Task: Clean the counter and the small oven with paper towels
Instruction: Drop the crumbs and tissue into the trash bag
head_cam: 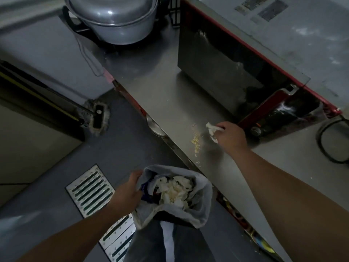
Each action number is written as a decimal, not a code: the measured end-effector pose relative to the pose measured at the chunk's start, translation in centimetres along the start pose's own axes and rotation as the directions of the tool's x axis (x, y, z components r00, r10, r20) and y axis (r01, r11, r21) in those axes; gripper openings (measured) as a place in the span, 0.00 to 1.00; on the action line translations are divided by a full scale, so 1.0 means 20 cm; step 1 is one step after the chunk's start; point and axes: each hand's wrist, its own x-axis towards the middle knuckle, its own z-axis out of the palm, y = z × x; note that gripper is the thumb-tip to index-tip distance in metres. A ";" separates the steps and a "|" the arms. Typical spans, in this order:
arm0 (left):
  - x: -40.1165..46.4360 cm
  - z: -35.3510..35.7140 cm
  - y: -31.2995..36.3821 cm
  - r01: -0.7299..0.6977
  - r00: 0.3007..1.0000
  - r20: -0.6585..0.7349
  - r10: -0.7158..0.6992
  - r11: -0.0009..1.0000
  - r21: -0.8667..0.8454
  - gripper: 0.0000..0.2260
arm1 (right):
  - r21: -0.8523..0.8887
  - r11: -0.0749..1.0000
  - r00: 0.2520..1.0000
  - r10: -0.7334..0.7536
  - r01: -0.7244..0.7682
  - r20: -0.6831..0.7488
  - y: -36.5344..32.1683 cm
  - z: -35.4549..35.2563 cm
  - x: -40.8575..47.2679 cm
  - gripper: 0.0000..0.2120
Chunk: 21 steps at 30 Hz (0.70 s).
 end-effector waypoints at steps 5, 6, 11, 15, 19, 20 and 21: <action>0.16 -0.07 0.00 -0.100 0.991 0.091 0.098 0.995 0.022 0.19 | -0.024 0.997 0.997 0.074 -0.075 -0.027 0.03 0.09 0.08 0.10; 0.20 -0.08 -0.01 -0.106 0.991 0.088 0.104 0.994 0.011 0.19 | -0.020 0.996 0.996 0.081 -0.082 -0.027 0.03 0.11 0.09 0.10; 0.38 -0.06 -0.01 -0.123 0.991 0.044 0.123 0.992 -0.001 0.23 | -0.083 0.996 0.996 0.025 -0.032 -0.090 0.05 0.21 0.18 0.11; 0.53 -0.01 0.02 -0.135 0.990 0.029 0.136 0.991 -0.019 0.24 | -0.109 0.993 0.981 -0.060 0.041 -0.183 0.05 0.24 0.26 0.11; 0.62 0.05 0.08 -0.188 0.982 0.017 0.189 0.981 -0.046 0.24 | -0.144 0.985 0.979 -0.122 0.098 -0.165 0.05 0.28 0.33 0.14; 0.65 0.06 0.10 -0.200 0.979 0.016 0.201 0.978 -0.055 0.24 | -0.174 0.977 0.980 -0.145 0.120 -0.136 0.05 0.30 0.34 0.15; 0.67 0.08 0.11 -0.203 0.979 0.014 0.204 0.977 -0.062 0.24 | -0.208 0.967 0.979 -0.173 0.149 -0.104 0.05 0.32 0.35 0.16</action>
